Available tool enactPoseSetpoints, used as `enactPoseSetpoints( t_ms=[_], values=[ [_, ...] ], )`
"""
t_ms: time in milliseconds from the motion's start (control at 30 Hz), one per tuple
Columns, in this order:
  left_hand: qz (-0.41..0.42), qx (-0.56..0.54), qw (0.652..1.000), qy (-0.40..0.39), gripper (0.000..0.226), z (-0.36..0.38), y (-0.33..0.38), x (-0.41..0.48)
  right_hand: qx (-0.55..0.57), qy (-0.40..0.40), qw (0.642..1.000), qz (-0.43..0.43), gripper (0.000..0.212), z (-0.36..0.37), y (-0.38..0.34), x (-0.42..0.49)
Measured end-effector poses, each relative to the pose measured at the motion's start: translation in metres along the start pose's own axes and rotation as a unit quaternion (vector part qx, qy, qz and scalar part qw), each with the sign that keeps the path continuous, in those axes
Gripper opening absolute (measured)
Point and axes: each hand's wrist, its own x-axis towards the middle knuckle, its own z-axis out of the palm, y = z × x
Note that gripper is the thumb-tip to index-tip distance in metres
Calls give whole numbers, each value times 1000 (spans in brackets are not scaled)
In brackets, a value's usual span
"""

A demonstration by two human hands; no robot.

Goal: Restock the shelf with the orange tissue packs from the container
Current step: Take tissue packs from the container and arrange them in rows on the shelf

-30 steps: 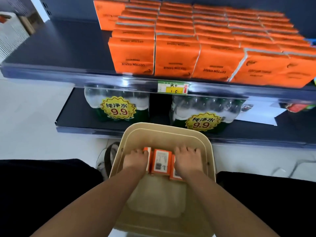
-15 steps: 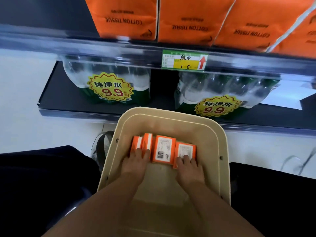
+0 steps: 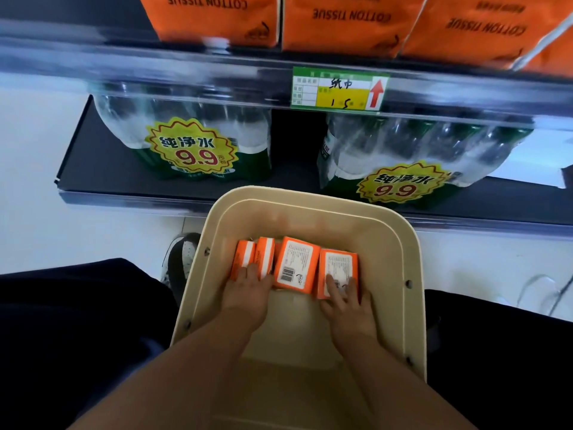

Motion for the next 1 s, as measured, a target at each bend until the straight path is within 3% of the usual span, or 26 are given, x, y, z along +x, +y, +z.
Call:
enactPoseSetpoints(
  t_ms=[133, 333, 400, 500, 633, 800, 900, 1000],
  values=[
    [-14, -34, 999, 11, 56, 4, -3, -3, 62, 118, 991, -16, 78, 3, 2, 5],
    [-37, -112, 992, 53, 46, 2, -4, -6, 117, 142, 983, 12, 79, 0, 4, 8],
    [-46, -135, 988, 62, 42, -2, -5, -6, 120, 152, 980, 40, 66, -6, 7, 10],
    [-52, -155, 984, 73, 41, -8, -7, -7, 125, 221, 963, 94, 25, -18, 12, 18],
    [-53, -185, 977, 95, 31, -10, -10, -4, 169, 277, 934, 148, 14, -33, 19, 22],
    [-41, -208, 968, 137, 23, -12, -12, -1, 219, 271, 924, 156, 50, -28, 17, 13],
    [-15, -236, 957, 168, 43, -20, -12, -4, 242, 227, 931, 153, 60, -27, 18, 8],
    [11, -272, 945, 184, 54, -28, -15, -8, 331, 238, 898, 164, 63, -37, 19, 2]
  ],
)
